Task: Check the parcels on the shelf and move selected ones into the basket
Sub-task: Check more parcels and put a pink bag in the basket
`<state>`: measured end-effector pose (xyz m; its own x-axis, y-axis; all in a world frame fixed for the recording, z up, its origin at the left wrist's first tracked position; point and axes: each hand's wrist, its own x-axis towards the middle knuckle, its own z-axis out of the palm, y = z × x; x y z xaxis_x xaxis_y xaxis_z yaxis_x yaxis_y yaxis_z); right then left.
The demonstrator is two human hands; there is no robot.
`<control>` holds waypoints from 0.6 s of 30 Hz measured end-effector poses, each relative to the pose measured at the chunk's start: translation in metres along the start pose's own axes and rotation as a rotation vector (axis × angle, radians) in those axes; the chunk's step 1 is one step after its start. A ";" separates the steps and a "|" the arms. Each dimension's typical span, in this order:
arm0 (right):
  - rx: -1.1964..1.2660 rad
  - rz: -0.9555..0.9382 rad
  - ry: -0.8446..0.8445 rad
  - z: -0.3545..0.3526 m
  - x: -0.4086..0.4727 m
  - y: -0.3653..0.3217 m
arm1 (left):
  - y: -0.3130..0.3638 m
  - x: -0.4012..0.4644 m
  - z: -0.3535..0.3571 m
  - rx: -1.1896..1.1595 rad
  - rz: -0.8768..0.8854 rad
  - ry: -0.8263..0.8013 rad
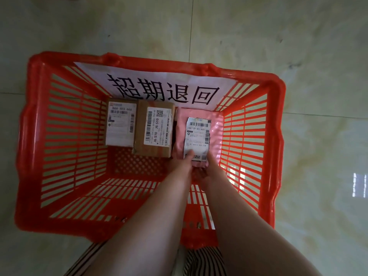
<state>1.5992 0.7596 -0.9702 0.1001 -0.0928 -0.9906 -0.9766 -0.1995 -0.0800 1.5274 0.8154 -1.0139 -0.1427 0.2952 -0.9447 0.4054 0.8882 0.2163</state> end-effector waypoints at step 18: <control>-0.518 -0.377 -0.548 0.020 -0.527 -0.029 | 0.155 -0.493 -0.288 -0.599 0.288 -0.134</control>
<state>1.5711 0.8335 -0.4480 0.1651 0.5296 -0.8320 -0.6719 -0.5572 -0.4880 1.4006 0.9087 -0.4438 0.0244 0.5371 -0.8432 -0.1656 0.8340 0.5264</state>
